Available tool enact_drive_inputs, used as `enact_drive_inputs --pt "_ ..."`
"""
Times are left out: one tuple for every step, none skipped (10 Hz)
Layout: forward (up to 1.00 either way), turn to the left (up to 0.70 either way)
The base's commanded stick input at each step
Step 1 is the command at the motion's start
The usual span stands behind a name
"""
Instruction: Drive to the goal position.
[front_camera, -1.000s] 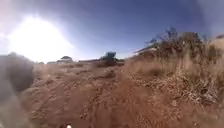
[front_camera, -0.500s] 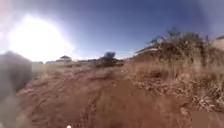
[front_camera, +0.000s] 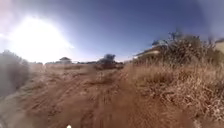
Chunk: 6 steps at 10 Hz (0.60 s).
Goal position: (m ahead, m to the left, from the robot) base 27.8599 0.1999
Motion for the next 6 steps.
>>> enact_drive_inputs --pt "0.50 0.00" --pt "0.50 0.00" --pt "0.50 0.00" --pt "0.50 0.00" --pt "0.50 0.00" --pt "0.50 0.00"
